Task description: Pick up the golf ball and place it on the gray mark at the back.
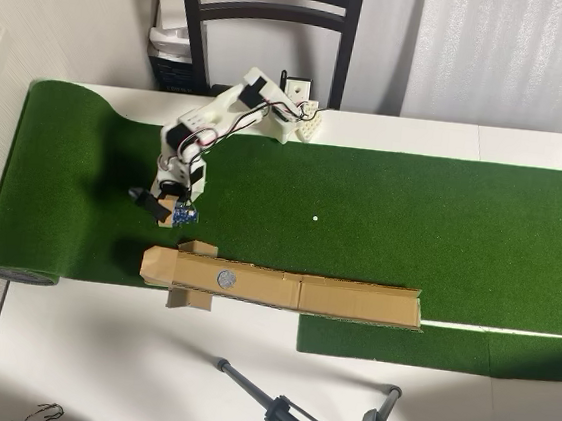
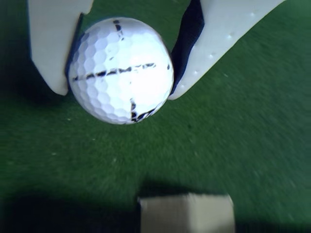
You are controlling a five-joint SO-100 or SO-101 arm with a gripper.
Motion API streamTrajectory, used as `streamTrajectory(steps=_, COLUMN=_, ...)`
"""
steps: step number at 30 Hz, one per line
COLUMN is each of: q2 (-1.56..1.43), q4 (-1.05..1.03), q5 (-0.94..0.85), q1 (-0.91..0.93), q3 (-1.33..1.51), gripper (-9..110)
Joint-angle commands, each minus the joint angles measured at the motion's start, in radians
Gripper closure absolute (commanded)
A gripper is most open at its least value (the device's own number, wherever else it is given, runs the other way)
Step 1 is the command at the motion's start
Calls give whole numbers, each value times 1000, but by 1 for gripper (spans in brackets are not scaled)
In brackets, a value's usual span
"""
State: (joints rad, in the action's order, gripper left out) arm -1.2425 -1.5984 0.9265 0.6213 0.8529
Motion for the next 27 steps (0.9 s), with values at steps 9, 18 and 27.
streamTrajectory(steps=9, q2=-250, q4=132, q5=258, q1=-264, q3=-107, gripper=80)
streamTrajectory(steps=18, q2=-236, q4=250, q5=382, q1=-419, q3=-95, gripper=80)
streamTrajectory(steps=27, q2=-52, q4=359, q5=466, q1=-531, q3=-101, gripper=80)
